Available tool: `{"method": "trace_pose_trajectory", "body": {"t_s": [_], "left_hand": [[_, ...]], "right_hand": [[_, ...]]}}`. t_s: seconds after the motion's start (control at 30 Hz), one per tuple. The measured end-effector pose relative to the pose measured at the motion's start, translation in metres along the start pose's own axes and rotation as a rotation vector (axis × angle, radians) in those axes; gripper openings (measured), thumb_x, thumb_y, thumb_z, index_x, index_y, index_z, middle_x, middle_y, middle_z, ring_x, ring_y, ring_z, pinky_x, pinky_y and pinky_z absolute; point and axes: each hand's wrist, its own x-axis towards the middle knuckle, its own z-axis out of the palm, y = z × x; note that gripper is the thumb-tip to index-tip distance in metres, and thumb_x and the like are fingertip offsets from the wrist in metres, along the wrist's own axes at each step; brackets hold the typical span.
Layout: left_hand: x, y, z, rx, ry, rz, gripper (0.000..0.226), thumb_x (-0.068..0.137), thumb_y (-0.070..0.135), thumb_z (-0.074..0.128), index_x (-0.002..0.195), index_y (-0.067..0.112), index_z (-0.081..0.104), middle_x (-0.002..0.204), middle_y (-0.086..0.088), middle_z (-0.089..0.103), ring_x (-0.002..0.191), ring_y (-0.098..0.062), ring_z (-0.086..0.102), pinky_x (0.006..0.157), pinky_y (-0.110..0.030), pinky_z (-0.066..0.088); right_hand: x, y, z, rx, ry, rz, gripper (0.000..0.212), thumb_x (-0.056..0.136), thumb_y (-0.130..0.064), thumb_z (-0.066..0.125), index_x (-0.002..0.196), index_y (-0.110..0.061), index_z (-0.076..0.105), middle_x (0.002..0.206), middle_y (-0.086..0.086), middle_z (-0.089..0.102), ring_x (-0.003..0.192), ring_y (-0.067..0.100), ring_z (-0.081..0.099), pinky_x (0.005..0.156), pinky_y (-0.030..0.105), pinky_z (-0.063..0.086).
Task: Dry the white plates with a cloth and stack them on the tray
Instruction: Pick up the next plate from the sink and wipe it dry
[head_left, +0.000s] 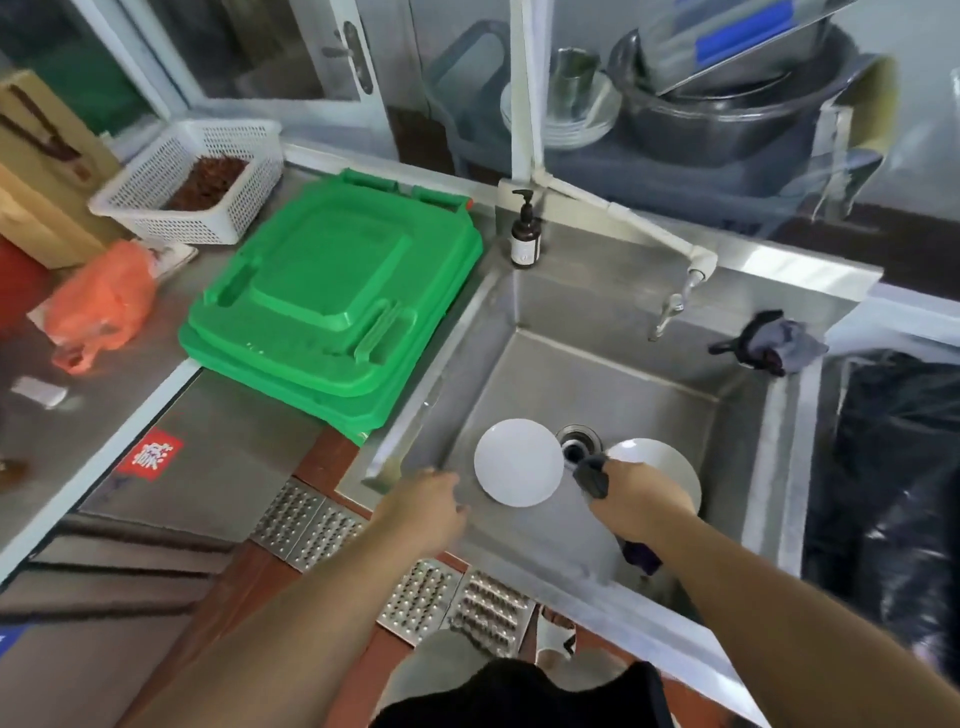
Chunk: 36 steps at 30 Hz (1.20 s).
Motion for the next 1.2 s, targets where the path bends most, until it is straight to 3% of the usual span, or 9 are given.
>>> {"method": "trace_pose_trajectory", "body": {"t_s": [0.13, 0.27, 0.4, 0.67, 0.77, 0.83, 0.9, 1.07, 1.2], "left_hand": [[0.046, -0.001, -0.002, 0.076, -0.060, 0.047, 0.048, 0.102, 0.047, 0.053, 0.144, 0.025, 0.054, 0.144, -0.004, 0.058, 0.125, -0.028, 0.060, 0.099, -0.045, 0.047], [0.097, -0.003, 0.000, 0.114, -0.131, 0.132, 0.042, 0.101, 0.042, 0.054, 0.139, 0.024, 0.059, 0.143, -0.007, 0.060, 0.120, -0.031, 0.063, 0.091, -0.037, 0.049], [0.147, -0.009, 0.006, 0.138, -0.215, 0.204, 0.039, 0.100, 0.039, 0.050, 0.133, 0.023, 0.061, 0.139, -0.008, 0.060, 0.117, -0.033, 0.063, 0.093, -0.037, 0.054], [0.219, -0.024, 0.046, 0.100, -0.286, 0.177, 0.035, 0.099, 0.038, 0.051, 0.127, 0.021, 0.064, 0.131, -0.006, 0.065, 0.109, -0.030, 0.064, 0.091, -0.041, 0.056], [0.246, -0.033, 0.069, 0.103, -0.266, 0.138, 0.033, 0.100, 0.038, 0.051, 0.125, 0.021, 0.065, 0.125, -0.006, 0.068, 0.102, -0.028, 0.065, 0.084, -0.038, 0.055], [0.263, -0.038, 0.086, 0.081, -0.276, 0.097, 0.033, 0.102, 0.036, 0.052, 0.126, 0.018, 0.066, 0.124, -0.008, 0.069, 0.102, -0.030, 0.066, 0.085, -0.039, 0.055], [0.279, -0.041, 0.102, 0.019, -0.283, 0.041, 0.029, 0.103, 0.033, 0.054, 0.121, 0.015, 0.068, 0.120, -0.011, 0.070, 0.097, -0.032, 0.067, 0.084, -0.041, 0.057], [0.316, -0.044, 0.135, -0.020, -0.239, -0.101, 0.025, 0.102, 0.029, 0.057, 0.117, 0.012, 0.067, 0.116, -0.012, 0.070, 0.083, -0.025, 0.056, 0.068, -0.032, 0.042], [0.345, -0.046, 0.161, -0.068, -0.227, -0.214, 0.031, 0.100, 0.026, 0.058, 0.120, 0.004, 0.066, 0.118, -0.019, 0.071, 0.099, -0.039, 0.067, 0.071, -0.034, 0.046]], "right_hand": [[0.020, 0.009, 0.013, 0.061, -0.062, 0.121, 0.036, 0.100, -0.045, 0.050, 0.127, -0.023, 0.060, 0.096, -0.003, 0.062, 0.089, 0.025, 0.060, 0.076, 0.038, 0.055], [0.038, 0.011, 0.025, 0.139, -0.091, 0.241, 0.034, 0.095, -0.033, 0.054, 0.126, -0.019, 0.059, 0.089, -0.004, 0.058, 0.082, 0.022, 0.059, 0.070, 0.035, 0.054], [0.051, 0.005, 0.041, 0.280, -0.092, 0.329, 0.051, 0.092, -0.025, 0.056, 0.141, -0.034, 0.050, 0.093, -0.002, 0.064, 0.080, 0.025, 0.061, 0.063, 0.035, 0.052], [0.098, 0.002, 0.098, 0.375, -0.094, 0.444, 0.039, 0.093, -0.024, 0.056, 0.130, -0.033, 0.053, 0.079, -0.004, 0.061, 0.067, 0.018, 0.059, 0.050, 0.030, 0.044], [0.119, 0.003, 0.121, 0.414, -0.100, 0.439, 0.040, 0.093, -0.025, 0.058, 0.132, -0.030, 0.055, 0.085, -0.001, 0.064, 0.076, 0.025, 0.063, 0.070, 0.041, 0.060], [0.133, 0.007, 0.136, 0.412, -0.115, 0.442, 0.042, 0.093, -0.026, 0.059, 0.135, -0.028, 0.054, 0.090, 0.003, 0.067, 0.081, 0.029, 0.064, 0.077, 0.046, 0.062], [0.146, 0.012, 0.150, 0.412, -0.121, 0.454, 0.044, 0.093, -0.027, 0.058, 0.137, -0.027, 0.054, 0.093, 0.004, 0.067, 0.082, 0.029, 0.064, 0.074, 0.043, 0.061], [0.174, 0.028, 0.175, 0.415, -0.106, 0.468, 0.039, 0.094, -0.026, 0.056, 0.133, -0.025, 0.058, 0.093, 0.004, 0.066, 0.076, 0.026, 0.060, 0.059, 0.033, 0.044], [0.195, 0.042, 0.191, 0.452, -0.044, 0.487, 0.037, 0.096, -0.029, 0.052, 0.132, -0.029, 0.058, 0.088, 0.001, 0.066, 0.077, 0.026, 0.061, 0.062, 0.033, 0.045]]}}
